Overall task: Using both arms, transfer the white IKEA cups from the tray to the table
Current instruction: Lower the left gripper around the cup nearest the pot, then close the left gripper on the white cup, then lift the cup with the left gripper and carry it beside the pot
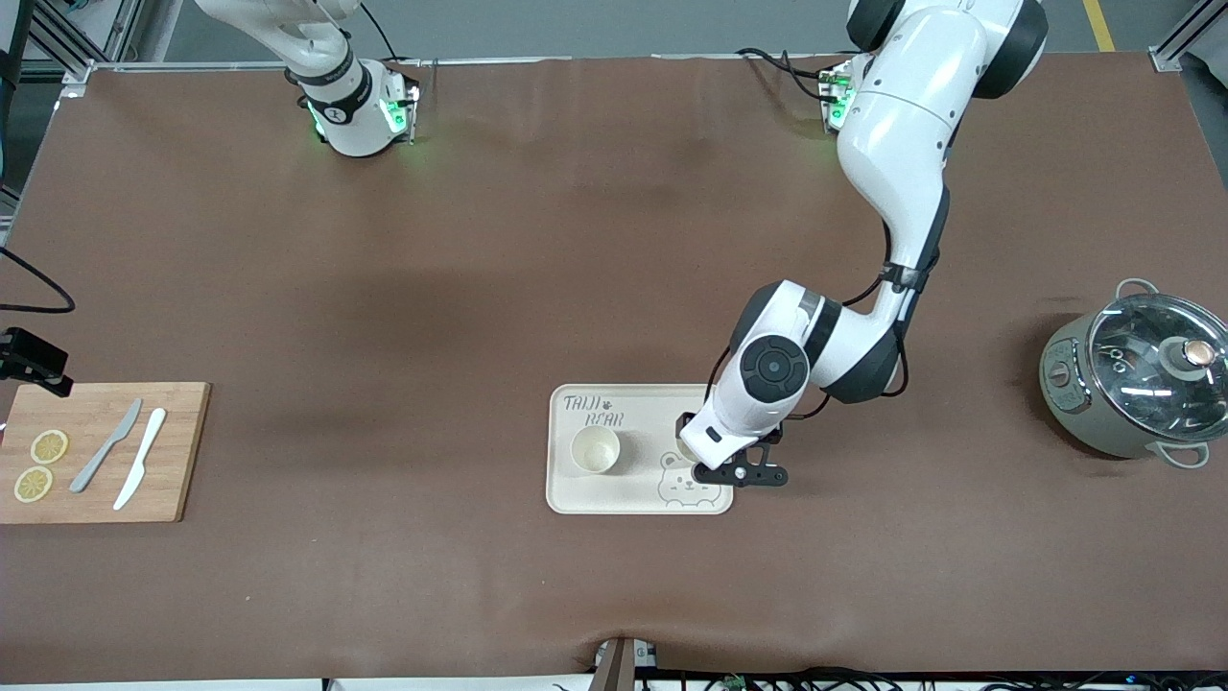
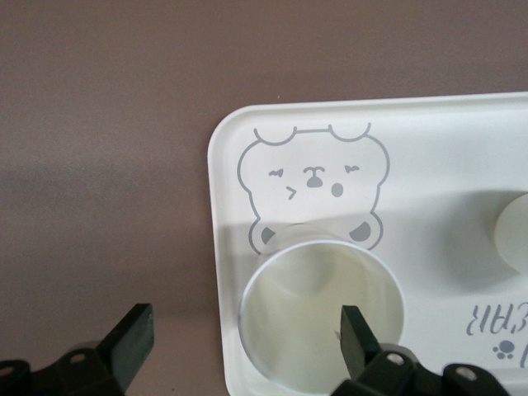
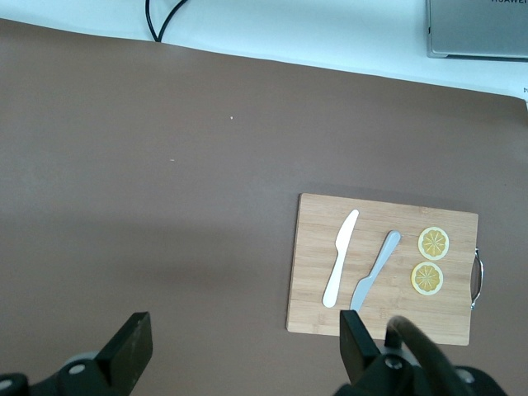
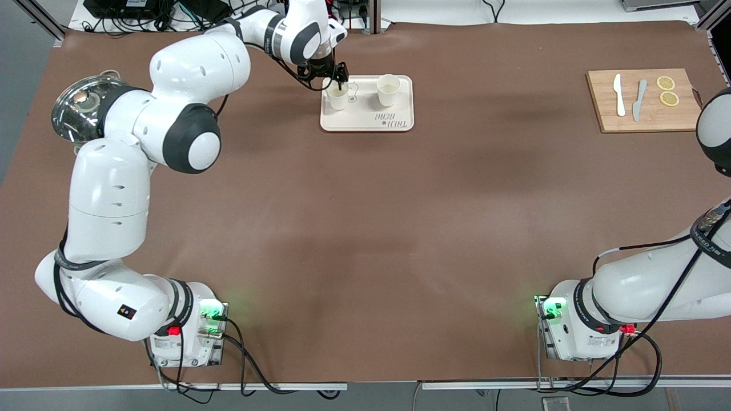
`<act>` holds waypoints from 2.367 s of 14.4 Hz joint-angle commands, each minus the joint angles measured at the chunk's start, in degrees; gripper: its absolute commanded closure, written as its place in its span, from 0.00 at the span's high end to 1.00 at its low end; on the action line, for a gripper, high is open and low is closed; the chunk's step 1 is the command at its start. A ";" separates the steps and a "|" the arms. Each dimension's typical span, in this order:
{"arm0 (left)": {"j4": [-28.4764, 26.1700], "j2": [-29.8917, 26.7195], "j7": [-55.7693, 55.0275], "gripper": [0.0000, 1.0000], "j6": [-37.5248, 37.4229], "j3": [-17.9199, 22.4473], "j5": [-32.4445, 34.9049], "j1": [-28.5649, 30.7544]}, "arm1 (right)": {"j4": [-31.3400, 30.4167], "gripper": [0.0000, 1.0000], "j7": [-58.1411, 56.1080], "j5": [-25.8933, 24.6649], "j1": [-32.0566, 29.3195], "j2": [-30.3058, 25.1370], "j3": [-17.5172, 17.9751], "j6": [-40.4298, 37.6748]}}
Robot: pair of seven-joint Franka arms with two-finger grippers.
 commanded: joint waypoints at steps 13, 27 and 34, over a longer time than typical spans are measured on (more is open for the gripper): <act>-0.96 2.03 0.75 1.00 5.25 0.49 -0.26 0.00 | 0.68 1.00 -0.13 -0.29 -0.31 0.27 0.15 0.16; -1.31 2.30 -0.40 0.00 5.42 0.49 -0.79 -0.88 | 0.68 1.00 -0.13 -0.29 -0.31 0.27 0.15 0.34; -1.22 -5.77 3.62 0.00 -5.79 0.66 -0.08 3.15 | 0.68 1.00 -0.13 -0.11 -0.23 0.27 0.15 0.34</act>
